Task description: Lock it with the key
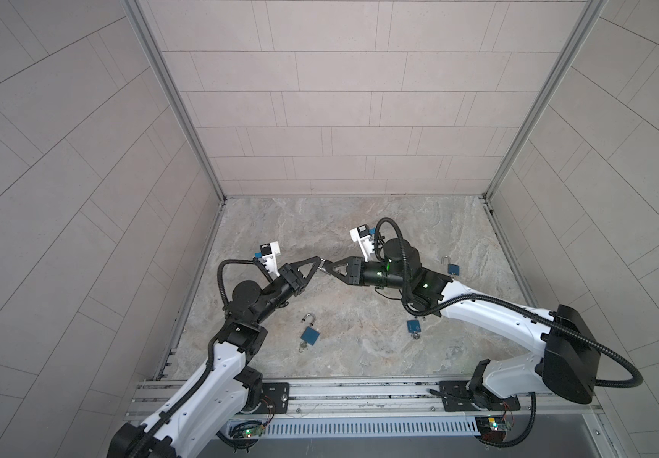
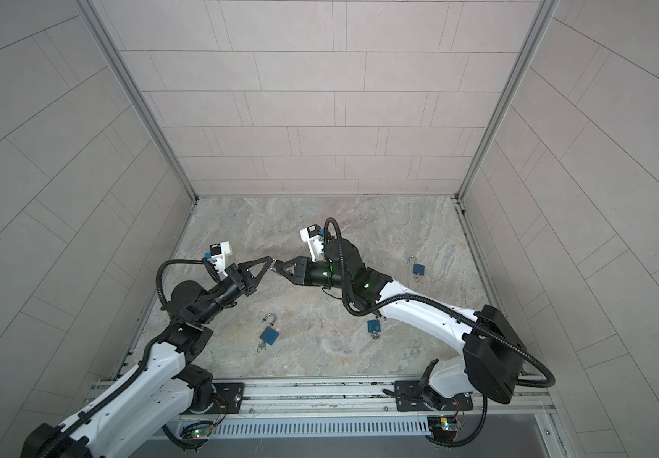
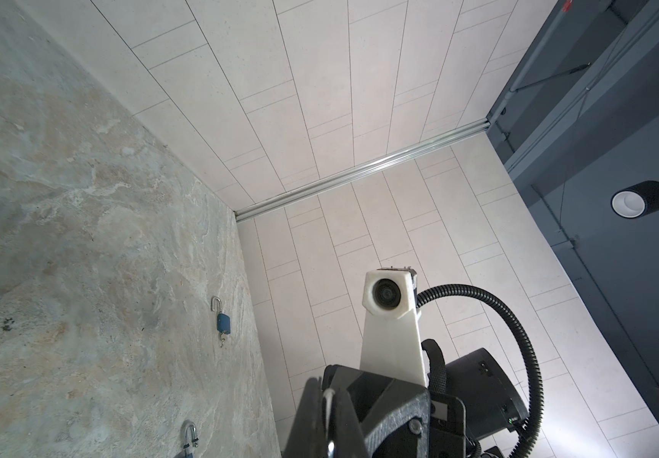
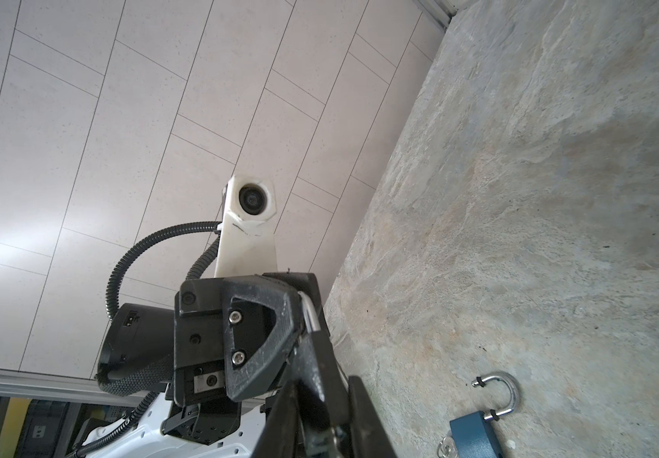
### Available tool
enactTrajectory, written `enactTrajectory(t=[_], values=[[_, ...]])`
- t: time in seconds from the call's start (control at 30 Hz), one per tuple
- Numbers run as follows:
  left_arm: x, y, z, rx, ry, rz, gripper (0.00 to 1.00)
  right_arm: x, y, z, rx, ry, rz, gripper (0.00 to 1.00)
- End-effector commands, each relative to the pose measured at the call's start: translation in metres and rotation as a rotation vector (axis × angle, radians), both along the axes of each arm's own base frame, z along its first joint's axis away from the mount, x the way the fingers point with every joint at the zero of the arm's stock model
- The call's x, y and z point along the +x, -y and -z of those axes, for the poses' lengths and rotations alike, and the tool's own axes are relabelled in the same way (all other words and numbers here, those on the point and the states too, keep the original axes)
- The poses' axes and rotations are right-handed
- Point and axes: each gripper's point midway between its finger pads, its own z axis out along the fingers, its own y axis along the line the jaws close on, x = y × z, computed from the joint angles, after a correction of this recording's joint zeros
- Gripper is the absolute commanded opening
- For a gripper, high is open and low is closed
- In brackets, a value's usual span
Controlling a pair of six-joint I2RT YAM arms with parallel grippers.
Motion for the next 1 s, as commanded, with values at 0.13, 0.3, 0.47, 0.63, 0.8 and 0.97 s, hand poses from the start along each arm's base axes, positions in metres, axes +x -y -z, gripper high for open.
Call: enactTrajectory(t=[0.13,0.3,0.47,0.63,0.8,0.97], values=[[-0.042,0.033,0.005,0.007,-0.011,0.274,0.00,-0.003,-0.025,-0.046,0.095,0.152,-0.086,0.00],[-0.045,0.035,0.006,0.009,-0.020,0.294,0.00,-0.008,-0.036,-0.049,0.098,0.167,-0.168,0.00],[-0.046,0.036,0.002,-0.009,-0.012,0.301,0.00,-0.011,-0.044,-0.045,0.095,0.171,-0.214,0.00],[-0.048,0.036,-0.002,-0.021,-0.001,0.309,0.00,-0.015,-0.053,-0.039,0.093,0.176,-0.248,0.00],[-0.049,0.038,-0.001,-0.023,0.000,0.317,0.00,-0.016,-0.056,-0.037,0.086,0.189,-0.271,0.00],[-0.050,0.038,-0.005,-0.039,0.011,0.322,0.00,-0.015,-0.055,-0.027,0.022,0.186,-0.290,0.00]])
